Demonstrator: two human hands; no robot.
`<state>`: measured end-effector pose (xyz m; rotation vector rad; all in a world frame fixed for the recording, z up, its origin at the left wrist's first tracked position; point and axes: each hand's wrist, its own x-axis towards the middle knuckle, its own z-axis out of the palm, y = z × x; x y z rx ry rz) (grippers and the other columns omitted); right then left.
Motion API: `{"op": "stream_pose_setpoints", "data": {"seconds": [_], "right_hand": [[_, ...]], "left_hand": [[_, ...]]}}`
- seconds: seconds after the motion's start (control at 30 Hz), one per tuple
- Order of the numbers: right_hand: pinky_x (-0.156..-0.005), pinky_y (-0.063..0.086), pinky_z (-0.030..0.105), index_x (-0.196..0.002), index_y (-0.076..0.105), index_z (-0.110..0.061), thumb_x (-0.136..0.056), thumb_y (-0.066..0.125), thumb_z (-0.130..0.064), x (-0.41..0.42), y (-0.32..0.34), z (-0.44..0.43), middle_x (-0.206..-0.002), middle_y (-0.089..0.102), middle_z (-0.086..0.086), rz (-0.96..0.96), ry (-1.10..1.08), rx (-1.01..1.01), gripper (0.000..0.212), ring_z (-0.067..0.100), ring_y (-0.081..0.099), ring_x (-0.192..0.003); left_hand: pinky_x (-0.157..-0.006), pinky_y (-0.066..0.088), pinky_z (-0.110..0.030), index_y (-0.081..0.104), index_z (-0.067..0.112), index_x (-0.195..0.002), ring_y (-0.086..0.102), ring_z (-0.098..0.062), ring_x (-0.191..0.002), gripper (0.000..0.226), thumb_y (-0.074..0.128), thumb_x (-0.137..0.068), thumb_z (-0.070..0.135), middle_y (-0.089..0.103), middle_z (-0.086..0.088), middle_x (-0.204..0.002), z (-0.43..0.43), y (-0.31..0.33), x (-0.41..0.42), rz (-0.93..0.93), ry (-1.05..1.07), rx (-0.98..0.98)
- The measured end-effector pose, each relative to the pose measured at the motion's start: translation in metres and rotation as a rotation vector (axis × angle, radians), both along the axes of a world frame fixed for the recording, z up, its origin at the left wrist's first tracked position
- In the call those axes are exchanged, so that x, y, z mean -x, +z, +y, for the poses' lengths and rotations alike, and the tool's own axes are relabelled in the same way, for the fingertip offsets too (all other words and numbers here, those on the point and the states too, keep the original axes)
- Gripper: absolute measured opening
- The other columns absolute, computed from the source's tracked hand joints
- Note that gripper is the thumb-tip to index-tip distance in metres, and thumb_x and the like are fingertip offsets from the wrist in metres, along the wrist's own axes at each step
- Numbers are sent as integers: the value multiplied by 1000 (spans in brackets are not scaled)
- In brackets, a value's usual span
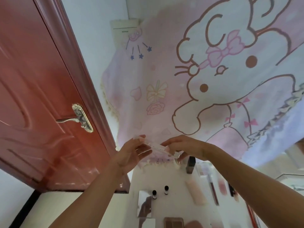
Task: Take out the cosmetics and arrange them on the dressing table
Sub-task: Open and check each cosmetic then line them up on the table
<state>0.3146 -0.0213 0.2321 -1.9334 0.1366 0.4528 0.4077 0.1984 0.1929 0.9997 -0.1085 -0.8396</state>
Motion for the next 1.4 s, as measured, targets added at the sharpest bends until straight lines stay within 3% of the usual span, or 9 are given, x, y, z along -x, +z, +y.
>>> {"op": "stream_pose_setpoints", "data": {"seconds": [0.17,0.33,0.57,0.7,0.8,0.93,1.13,1.27,1.4], "right_hand": [[-79,53,28,-104,76,-28,-82,72,-51,-2,10,9,-90,72,-13,-336,-103,252,32,8,67,-86],[-82,57,34,-112,73,-33,-90,59,-54,-5,16,21,-99,74,-18,-576,-98,496,34,0,67,-86],[-73,56,29,-111,74,-32,-92,60,-49,-12,12,41,-94,75,-15,-590,-58,528,29,4,67,-77],[-58,49,28,-90,76,-7,-89,56,-48,-16,4,42,-81,74,6,-532,-39,494,45,24,63,-62],[-65,56,32,-97,79,-14,-90,60,-40,-17,2,43,-91,77,-2,-508,-21,502,32,20,67,-67],[-64,55,34,-93,79,-15,-85,61,-44,-12,8,48,-80,76,2,-491,0,452,36,22,66,-65],[-69,55,36,-90,78,-19,-88,57,-36,-14,12,62,-77,74,-5,-467,173,668,27,14,66,-66],[-74,54,30,-103,73,-22,-91,56,-35,-14,14,69,-87,75,-6,-483,237,860,25,12,64,-72],[-55,32,27,-80,51,-23,-94,46,-32,-11,9,73,-64,55,-4,-588,217,1027,17,13,42,-51]], "left_hand": [[-91,54,-38,60,4,-87,59,-25,-83,19,71,-72,10,62,-15,-81,-11,20,-2,-108,65,-60],[-95,52,-38,58,4,-91,60,-23,-83,22,72,-74,9,66,-10,-78,-9,27,-12,-153,69,-48],[-97,50,-41,52,4,-114,64,-23,-84,51,74,-68,8,66,-12,-87,11,17,-19,-129,80,-53],[-87,56,-35,52,5,-118,62,-25,-90,47,69,-74,0,60,-16,-96,22,11,-20,-135,30,-45],[-90,55,-38,51,3,-122,60,-26,-94,54,69,-71,0,57,-17,-97,21,11,-16,-169,-5,-82],[-93,53,-41,53,3,-119,61,-25,-93,59,73,-63,6,56,-17,-100,24,12,-18,-170,-7,-104],[-85,56,-34,52,2,-122,61,-24,-92,61,74,-65,5,54,-18,-101,29,1,-20,-154,-25,-123],[-82,56,-31,52,3,-122,61,-24,-92,64,76,-63,5,54,-16,-100,29,-4,-22,-154,-23,-132],[-89,55,-35,52,6,-121,62,-26,-97,61,75,-64,2,58,-14,-104,30,-7,-24,-130,-16,-106]]}}
